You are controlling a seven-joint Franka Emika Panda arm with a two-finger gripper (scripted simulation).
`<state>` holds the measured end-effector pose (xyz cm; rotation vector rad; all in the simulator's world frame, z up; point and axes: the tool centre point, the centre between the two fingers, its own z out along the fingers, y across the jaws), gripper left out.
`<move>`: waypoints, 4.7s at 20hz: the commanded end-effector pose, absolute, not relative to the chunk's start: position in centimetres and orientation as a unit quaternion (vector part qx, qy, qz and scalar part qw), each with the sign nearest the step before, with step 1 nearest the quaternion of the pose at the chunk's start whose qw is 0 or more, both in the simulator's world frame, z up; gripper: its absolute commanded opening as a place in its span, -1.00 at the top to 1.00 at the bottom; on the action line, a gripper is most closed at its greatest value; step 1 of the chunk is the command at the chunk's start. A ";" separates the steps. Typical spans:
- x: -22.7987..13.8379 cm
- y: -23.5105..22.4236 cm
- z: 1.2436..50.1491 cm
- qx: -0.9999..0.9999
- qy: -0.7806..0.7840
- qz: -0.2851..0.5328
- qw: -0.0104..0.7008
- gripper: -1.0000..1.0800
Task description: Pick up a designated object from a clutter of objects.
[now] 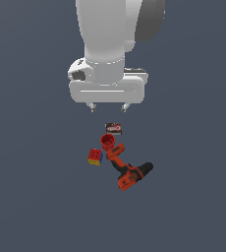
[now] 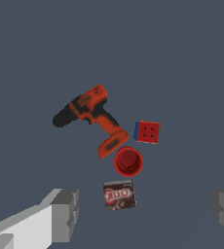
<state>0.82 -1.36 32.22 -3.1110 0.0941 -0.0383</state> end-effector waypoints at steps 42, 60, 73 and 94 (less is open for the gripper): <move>-1.2 -1.8 15.5 -0.990 -0.140 -0.006 0.002 -0.92; -3.6 -2.5 9.7 -0.982 -0.191 0.000 0.000 -0.92; -3.7 -2.5 5.1 -0.981 -0.192 0.000 0.000 -0.92; -3.4 -2.4 5.8 -0.981 -0.192 -0.001 0.000 1.00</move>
